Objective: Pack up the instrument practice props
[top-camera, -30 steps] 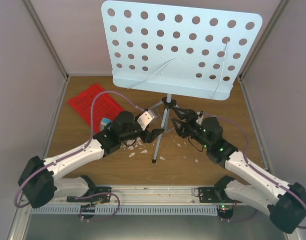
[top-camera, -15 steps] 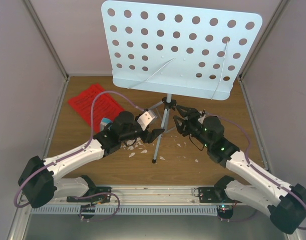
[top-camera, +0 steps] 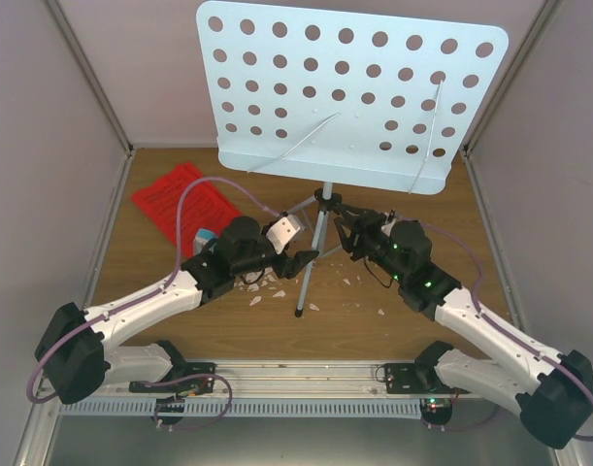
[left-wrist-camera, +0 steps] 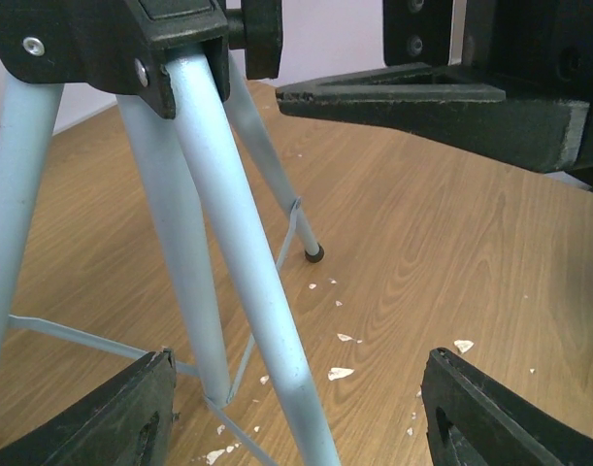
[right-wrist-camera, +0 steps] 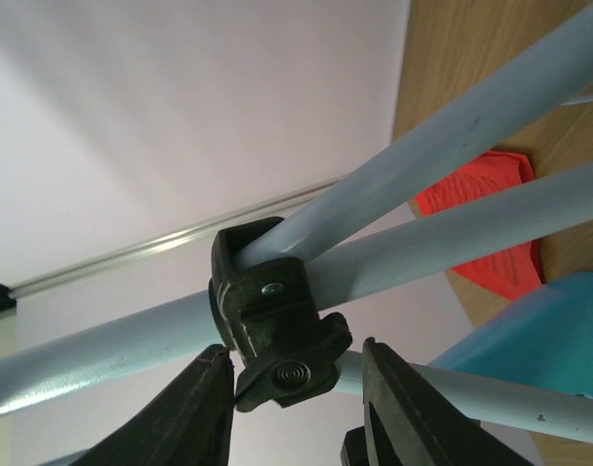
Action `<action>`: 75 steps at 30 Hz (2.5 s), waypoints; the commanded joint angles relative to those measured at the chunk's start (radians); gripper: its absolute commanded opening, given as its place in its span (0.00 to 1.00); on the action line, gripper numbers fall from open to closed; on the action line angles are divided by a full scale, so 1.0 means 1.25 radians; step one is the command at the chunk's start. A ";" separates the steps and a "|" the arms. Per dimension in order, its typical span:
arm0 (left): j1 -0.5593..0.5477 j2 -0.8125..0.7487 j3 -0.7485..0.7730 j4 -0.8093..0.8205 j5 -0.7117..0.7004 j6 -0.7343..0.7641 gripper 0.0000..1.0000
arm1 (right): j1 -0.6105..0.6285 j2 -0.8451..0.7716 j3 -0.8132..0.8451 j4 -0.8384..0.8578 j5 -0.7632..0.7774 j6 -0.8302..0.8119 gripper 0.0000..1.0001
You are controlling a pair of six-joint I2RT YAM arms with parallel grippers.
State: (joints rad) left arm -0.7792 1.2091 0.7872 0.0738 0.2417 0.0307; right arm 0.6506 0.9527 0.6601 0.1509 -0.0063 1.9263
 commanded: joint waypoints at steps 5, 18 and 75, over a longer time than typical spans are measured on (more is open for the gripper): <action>-0.008 -0.013 0.025 0.019 -0.009 0.012 0.70 | -0.002 0.014 0.019 0.025 -0.015 0.006 0.32; -0.009 -0.012 0.025 0.019 -0.007 0.012 0.70 | -0.001 0.030 0.019 0.039 -0.001 -0.017 0.04; -0.021 -0.014 0.025 0.013 -0.016 0.017 0.70 | 0.016 0.053 0.084 -0.205 0.228 -1.077 0.01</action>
State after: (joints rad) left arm -0.7925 1.2087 0.7872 0.0624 0.2367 0.0376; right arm 0.6693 0.9901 0.7776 -0.0185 0.1741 0.7296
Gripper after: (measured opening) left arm 0.698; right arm 0.112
